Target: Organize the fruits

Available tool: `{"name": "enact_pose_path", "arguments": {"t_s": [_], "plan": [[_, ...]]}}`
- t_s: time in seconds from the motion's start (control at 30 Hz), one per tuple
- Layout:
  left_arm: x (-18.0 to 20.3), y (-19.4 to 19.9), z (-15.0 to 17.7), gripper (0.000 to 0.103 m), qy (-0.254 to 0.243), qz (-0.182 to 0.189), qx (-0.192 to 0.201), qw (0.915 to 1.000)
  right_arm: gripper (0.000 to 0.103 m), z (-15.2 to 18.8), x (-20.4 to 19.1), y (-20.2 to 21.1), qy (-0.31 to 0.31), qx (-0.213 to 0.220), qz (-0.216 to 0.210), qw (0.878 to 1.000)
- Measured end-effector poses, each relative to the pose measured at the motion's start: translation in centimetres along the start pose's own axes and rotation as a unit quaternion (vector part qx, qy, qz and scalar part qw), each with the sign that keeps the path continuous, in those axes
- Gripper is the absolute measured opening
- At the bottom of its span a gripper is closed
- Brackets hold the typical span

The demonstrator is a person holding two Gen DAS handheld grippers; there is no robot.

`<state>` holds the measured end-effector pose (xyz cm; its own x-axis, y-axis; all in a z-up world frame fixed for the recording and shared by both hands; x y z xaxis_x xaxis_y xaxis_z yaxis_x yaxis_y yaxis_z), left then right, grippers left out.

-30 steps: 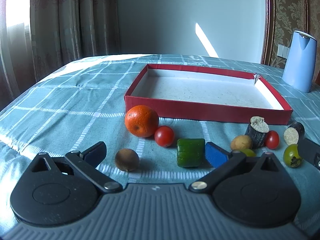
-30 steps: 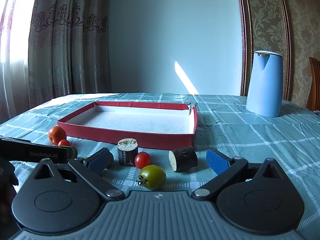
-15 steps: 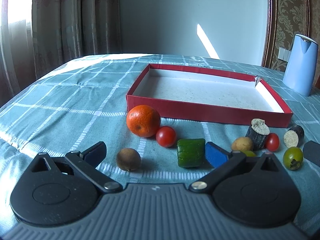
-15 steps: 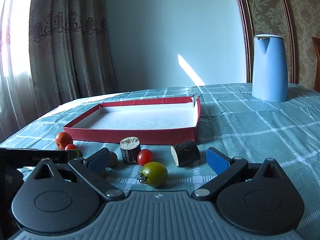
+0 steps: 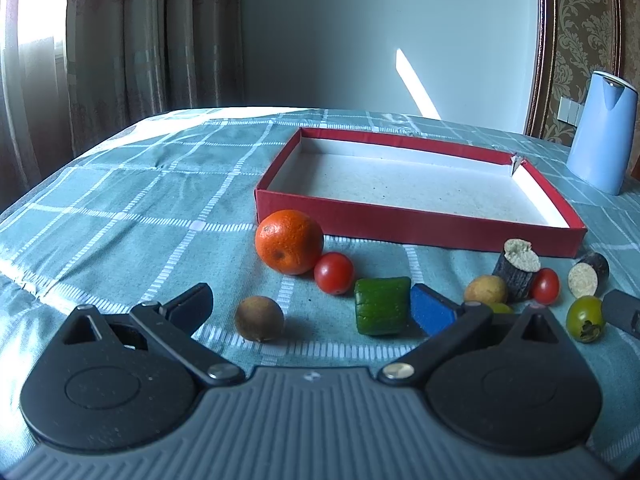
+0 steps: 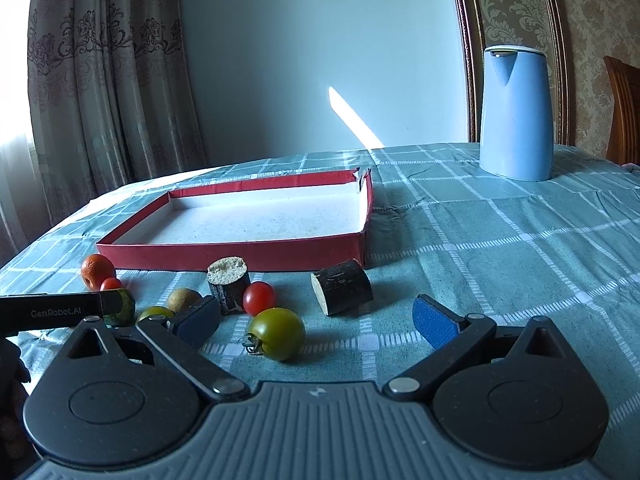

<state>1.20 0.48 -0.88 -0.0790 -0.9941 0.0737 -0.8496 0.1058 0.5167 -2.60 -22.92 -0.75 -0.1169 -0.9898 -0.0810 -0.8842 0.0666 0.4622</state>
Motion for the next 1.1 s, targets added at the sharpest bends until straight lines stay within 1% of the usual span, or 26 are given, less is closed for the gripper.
{"name": "enact_pose_path", "arguments": {"t_s": [0.5, 0.73, 0.87, 0.97, 1.07, 1.1], "plan": [[-0.3, -0.1, 0.0, 0.103, 0.008, -0.003, -0.005, 0.9999, 0.103, 0.0, 0.1, 0.0, -0.005, -0.002, 0.001, 1.000], [-0.4, -0.2, 0.0, 0.103, 0.013, -0.002, -0.007, 0.9999, 0.103, 0.3, 0.9, 0.9, 0.001, -0.002, -0.028, 1.000], [-0.5, -0.2, 0.0, 0.103, 0.015, 0.000, -0.008, 0.9999, 0.103, 0.4, 1.0, 1.4, 0.027, -0.001, -0.051, 0.998], [-0.5, -0.3, 0.0, 0.103, 0.017, 0.001, -0.008, 0.9998, 0.103, 0.4, 0.5, 1.3, 0.055, -0.007, -0.054, 0.997], [-0.6, -0.3, 0.0, 0.103, 0.018, 0.003, -0.008, 0.9998, 0.102, 0.4, -0.5, 0.9, 0.083, -0.017, -0.068, 0.994], [-0.6, -0.3, 0.0, 0.103, 0.018, 0.004, -0.008, 0.9998, 0.100, 0.4, -0.7, 0.8, 0.091, -0.017, -0.068, 0.993]]}}
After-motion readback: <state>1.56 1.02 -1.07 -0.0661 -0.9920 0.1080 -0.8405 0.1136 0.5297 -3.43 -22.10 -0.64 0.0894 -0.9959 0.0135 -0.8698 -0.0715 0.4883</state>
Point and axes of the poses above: each gripper's, at about its wrist camera, not at the fingertips, and y roughly against the way its jaws point, x to its right, z to its underside, the point moved 2 cm from there along -y, roughly the way its jaws point, and after that the axes turned 6 degrees about z, right-handed, at the moved point
